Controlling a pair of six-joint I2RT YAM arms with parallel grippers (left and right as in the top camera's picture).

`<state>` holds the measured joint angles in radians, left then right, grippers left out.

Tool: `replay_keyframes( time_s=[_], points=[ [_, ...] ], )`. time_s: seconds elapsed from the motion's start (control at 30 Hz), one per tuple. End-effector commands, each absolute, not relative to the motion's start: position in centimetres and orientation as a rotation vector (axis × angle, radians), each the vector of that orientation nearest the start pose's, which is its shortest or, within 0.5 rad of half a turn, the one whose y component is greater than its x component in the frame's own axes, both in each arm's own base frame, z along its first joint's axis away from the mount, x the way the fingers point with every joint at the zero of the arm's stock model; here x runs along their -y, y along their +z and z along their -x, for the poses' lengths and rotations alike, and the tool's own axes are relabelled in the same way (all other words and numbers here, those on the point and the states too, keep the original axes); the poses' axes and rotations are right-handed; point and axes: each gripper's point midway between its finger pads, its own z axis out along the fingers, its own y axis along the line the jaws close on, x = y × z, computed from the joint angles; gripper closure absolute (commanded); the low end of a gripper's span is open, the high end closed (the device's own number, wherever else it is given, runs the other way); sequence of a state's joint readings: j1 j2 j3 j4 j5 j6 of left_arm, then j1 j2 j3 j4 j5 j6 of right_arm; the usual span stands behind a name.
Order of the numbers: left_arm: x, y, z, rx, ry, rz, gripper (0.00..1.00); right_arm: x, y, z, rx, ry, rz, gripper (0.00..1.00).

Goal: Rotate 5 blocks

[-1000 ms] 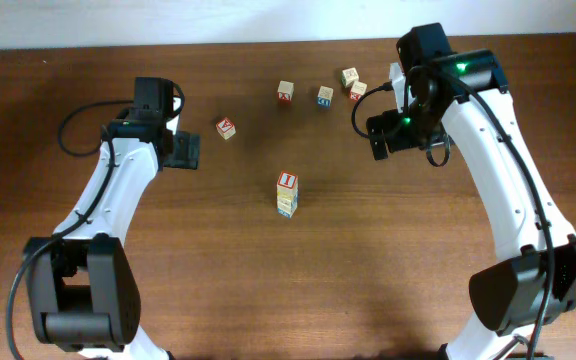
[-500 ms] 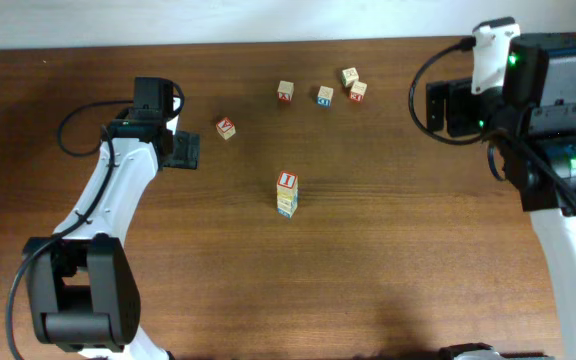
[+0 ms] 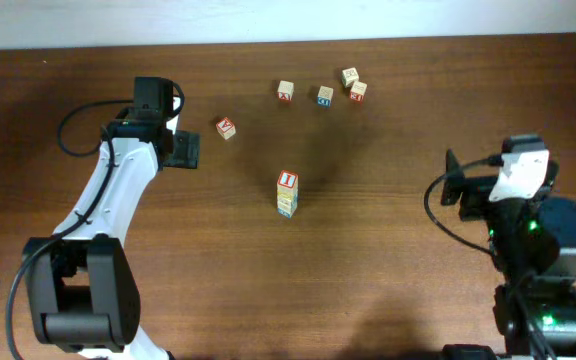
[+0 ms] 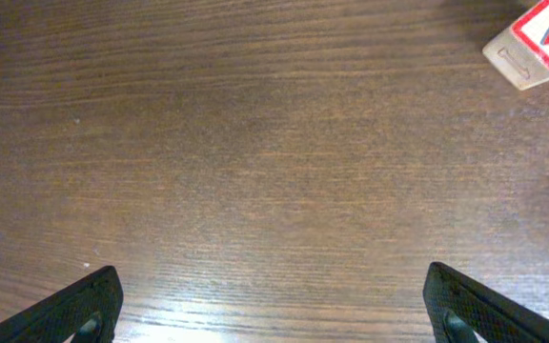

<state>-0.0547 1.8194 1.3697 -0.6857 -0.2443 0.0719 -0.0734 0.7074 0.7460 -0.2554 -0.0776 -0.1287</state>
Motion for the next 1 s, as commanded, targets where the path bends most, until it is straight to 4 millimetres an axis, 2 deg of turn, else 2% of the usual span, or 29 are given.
replay_keyframes(
  time_s=[0.0, 0.27, 0.47, 0.6, 0.63, 0.97],
  points=[
    [-1.9, 11.1, -43.8, -2.657, 0.347, -0.108, 0.01, 0.8, 28.4, -28.8, -1.716, -0.077, 0.106, 0.01],
    [-1.9, 11.1, -43.8, -2.657, 0.347, -0.108, 0.01, 0.8, 23.4, -25.5, -1.586, -0.106, 0.092, 0.01],
    [-1.9, 11.1, -43.8, -2.657, 0.347, -0.108, 0.01, 0.7, 19.8, -24.6, -1.515, -0.111, 0.092, 0.01],
    [-1.9, 11.1, -43.8, -2.657, 0.347, -0.108, 0.01, 0.7, 18.0, -24.6, -1.549, -0.105, 0.090, 0.01],
    [-1.9, 11.1, -43.8, -2.657, 0.347, -0.108, 0.01, 0.5, 15.7, -24.6, -1.641, -0.080, 0.092, 0.01],
    [-1.9, 11.1, -43.8, -2.657, 0.347, -0.108, 0.01, 0.6, 15.8, -24.6, -1.639, -0.082, 0.087, 0.01]
  ],
)
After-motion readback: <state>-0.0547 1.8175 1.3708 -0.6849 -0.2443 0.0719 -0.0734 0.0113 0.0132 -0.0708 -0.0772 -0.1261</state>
